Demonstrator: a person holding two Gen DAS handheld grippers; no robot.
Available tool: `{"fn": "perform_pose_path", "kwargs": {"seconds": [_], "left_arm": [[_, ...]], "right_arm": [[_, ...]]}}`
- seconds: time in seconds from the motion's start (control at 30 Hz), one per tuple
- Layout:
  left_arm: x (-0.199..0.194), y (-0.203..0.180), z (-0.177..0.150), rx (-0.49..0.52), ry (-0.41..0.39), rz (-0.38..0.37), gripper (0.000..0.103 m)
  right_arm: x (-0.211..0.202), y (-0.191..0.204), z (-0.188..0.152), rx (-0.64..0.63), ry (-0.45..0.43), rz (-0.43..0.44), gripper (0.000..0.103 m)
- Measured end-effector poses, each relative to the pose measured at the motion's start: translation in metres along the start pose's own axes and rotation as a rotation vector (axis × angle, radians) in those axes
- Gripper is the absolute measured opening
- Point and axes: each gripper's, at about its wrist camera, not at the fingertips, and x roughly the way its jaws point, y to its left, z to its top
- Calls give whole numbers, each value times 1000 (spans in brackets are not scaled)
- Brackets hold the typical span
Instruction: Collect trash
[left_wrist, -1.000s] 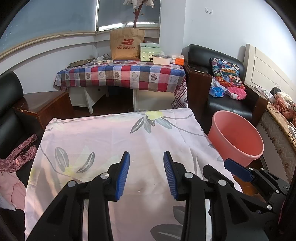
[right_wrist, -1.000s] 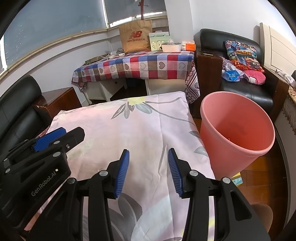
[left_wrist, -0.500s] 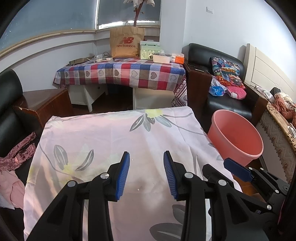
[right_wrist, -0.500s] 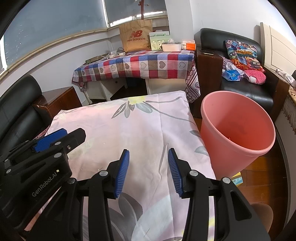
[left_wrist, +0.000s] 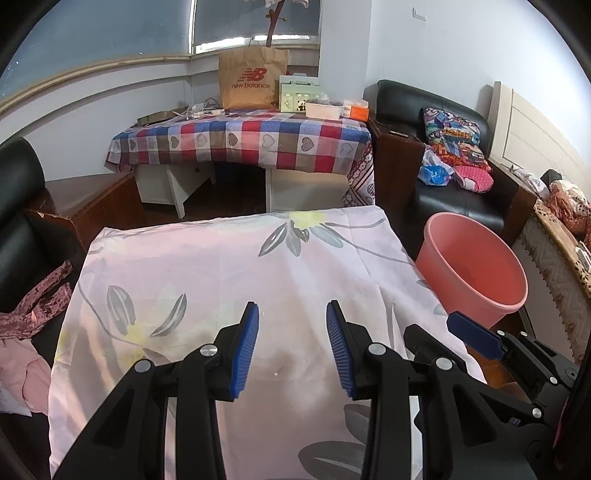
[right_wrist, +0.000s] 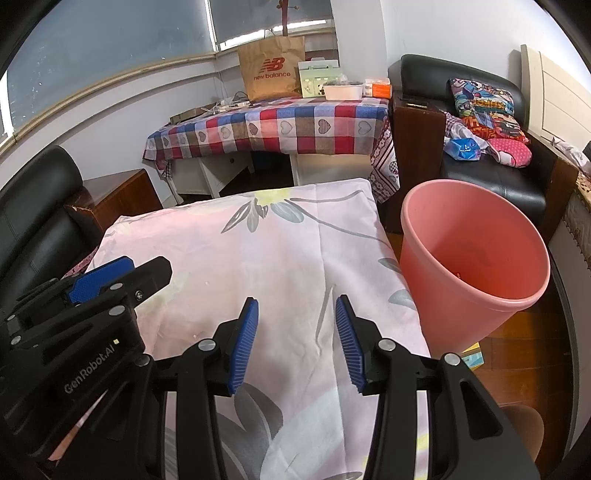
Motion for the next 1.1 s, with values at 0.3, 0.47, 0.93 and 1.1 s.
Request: {"fn": "perform_pose_path", "kwargs": {"seconds": [0.3,0.47,0.93,1.1], "left_arm": [[5,5,0,-10,24,14,38],[5,8,4,-19,22,20,38],[2,26,11,-64,13,73,38],[2,28,12,-66,15,77,38]], "right_arm": [[4,1,2,-11,18,1,44],[5,4,7,-30,18,1,44],[12,23,22,-96,12,27,44],[14,24,23,-98,17,35,44]]}}
